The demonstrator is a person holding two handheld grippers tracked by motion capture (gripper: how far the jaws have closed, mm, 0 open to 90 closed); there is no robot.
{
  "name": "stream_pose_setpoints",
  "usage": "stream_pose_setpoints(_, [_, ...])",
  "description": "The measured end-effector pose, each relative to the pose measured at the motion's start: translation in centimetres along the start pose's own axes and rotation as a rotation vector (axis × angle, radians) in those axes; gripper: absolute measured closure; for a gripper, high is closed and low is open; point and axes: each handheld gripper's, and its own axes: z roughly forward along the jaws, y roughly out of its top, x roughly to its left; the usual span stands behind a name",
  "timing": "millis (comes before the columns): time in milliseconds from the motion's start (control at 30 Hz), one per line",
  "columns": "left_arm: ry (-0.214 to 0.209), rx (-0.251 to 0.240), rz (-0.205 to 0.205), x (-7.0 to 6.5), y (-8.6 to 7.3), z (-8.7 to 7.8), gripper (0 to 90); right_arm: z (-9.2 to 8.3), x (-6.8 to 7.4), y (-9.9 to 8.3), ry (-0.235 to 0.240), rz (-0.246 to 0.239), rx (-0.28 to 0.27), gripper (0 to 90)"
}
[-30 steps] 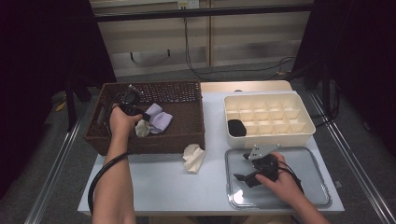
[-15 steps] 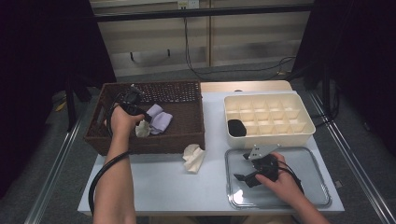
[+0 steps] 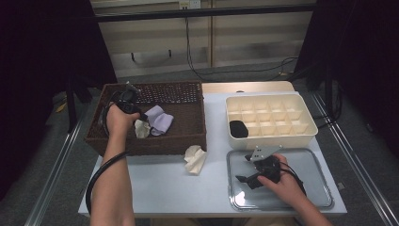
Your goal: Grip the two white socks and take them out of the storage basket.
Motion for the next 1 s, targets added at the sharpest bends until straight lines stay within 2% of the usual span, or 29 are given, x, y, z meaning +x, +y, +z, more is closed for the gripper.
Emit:
stream_pose_setpoints(300, [0.001,-0.023,-0.011,0.2,0.0,-1.9,83.4,0.0,0.0,0.0,-0.001,-0.001,0.000,15.9])
stream_pose_setpoints(333, [-0.002,-0.032,-0.022,0.1,0.0,-2.2,83.6,0.0,0.0,0.0,-0.001,-0.001,0.002,15.9])
stream_pose_setpoints(433, [-0.006,-0.017,-0.038,0.0,0.2,-3.1,84.6,0.0,0.0,0.0,-0.001,0.000,0.002,15.9])
stream_pose_setpoints(500, [0.006,-0.021,-0.031,-0.1,0.3,-3.6,84.9,0.0,0.0,0.0,-0.001,0.001,0.002,15.9])
stream_pose_setpoints(567, [-0.004,-0.031,-0.036,-0.2,0.4,-4.0,85.1,0.0,0.0,0.0,-0.001,0.001,0.003,15.8])
stream_pose_setpoints(667, [0.004,-0.040,-0.030,-0.5,0.6,-4.9,85.3,0.0,0.0,0.0,-0.001,0.001,0.002,15.9])
stream_pose_setpoints(867, [-0.014,-0.070,-0.022,-1.1,0.9,-6.4,85.3,0.0,0.0,0.0,-0.001,-0.001,0.002,15.9])
stream_pose_setpoints(933, [-0.008,-0.079,0.003,-1.4,1.0,-7.0,85.3,0.0,0.0,0.0,-0.002,-0.001,0.002,15.9])
stream_pose_setpoints(1000, [-0.018,-0.092,0.006,-1.8,1.0,-7.4,85.3,0.0,0.0,0.0,-0.002,-0.002,0.002,15.9])
